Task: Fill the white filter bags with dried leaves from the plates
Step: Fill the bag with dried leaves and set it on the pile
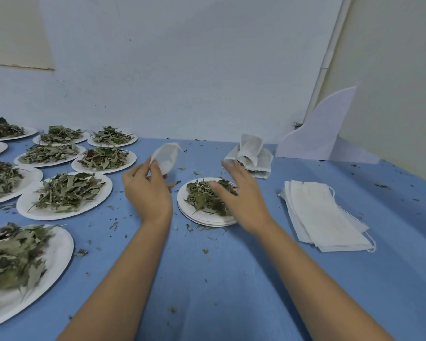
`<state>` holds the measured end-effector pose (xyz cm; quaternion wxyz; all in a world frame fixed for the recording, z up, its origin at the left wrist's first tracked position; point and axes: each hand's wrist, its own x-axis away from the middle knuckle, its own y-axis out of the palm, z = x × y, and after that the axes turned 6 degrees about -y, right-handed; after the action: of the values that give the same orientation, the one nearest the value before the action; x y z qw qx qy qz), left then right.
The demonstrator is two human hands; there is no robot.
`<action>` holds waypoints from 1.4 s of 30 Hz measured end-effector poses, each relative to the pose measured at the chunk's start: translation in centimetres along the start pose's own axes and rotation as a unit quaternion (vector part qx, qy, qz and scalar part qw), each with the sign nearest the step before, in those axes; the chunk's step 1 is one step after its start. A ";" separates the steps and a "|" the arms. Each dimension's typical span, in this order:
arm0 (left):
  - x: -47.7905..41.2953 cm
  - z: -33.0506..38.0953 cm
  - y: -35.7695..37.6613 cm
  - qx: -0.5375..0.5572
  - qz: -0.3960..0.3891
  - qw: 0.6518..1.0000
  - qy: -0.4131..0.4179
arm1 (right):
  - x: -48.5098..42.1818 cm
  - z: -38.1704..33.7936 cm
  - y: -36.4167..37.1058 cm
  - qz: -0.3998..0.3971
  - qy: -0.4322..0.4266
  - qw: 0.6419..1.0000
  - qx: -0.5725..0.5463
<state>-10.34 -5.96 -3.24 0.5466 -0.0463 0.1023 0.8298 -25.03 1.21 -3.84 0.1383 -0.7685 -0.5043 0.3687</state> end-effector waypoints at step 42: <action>2.7 0.9 1.6 0.005 -0.050 0.998 -0.046 | -4.0 -6.3 4.3 0.088 0.049 0.995 -0.013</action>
<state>-12.81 -3.94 -2.73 0.5918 -0.0103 0.0783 0.8022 -18.56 -3.23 -0.30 0.1197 -0.8291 -0.4318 0.3344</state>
